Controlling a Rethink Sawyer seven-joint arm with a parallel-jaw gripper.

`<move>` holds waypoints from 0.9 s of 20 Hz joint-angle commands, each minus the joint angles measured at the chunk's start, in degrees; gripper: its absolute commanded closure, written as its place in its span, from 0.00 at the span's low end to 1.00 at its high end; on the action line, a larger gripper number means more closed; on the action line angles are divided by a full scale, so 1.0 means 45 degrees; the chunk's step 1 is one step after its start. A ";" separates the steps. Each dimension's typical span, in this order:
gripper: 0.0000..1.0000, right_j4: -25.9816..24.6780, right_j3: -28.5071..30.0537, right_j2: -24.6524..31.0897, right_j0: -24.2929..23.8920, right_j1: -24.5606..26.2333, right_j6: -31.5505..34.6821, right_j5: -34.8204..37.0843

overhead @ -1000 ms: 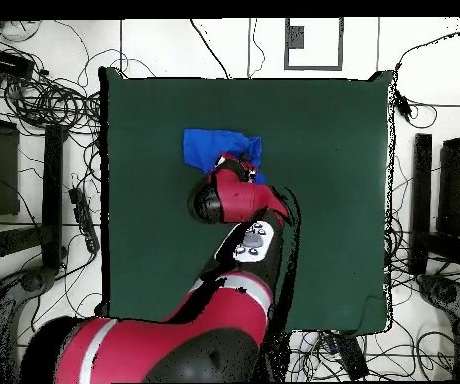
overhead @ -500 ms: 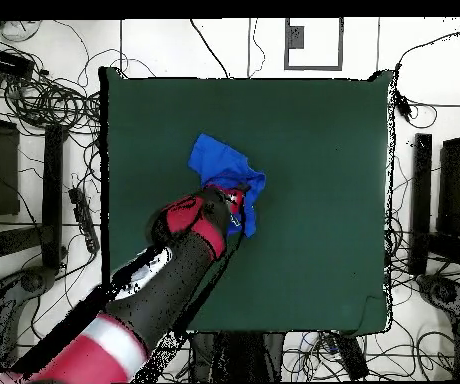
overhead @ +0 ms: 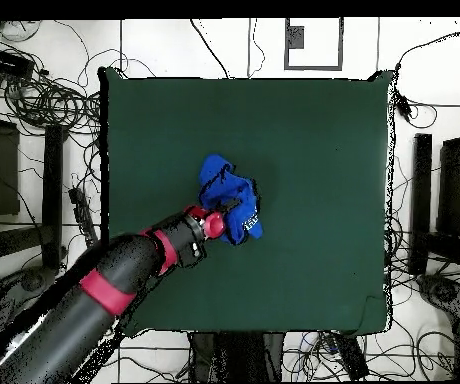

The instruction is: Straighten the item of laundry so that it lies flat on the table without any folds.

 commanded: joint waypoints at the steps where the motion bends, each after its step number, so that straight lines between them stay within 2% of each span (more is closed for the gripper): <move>1: 1.00 -0.0621 0.0464 -0.1750 -0.0184 -0.0465 0.1095 0.3202; 6: 1.00 -0.0610 0.0389 0.0333 -0.1352 -0.2348 0.0020 0.4592; 11: 1.00 -0.1134 0.0755 0.0565 -0.1688 -0.3547 -0.0391 0.5216; 18: 1.00 -0.2897 0.0994 0.0529 -0.2830 -0.4613 -0.0570 0.2866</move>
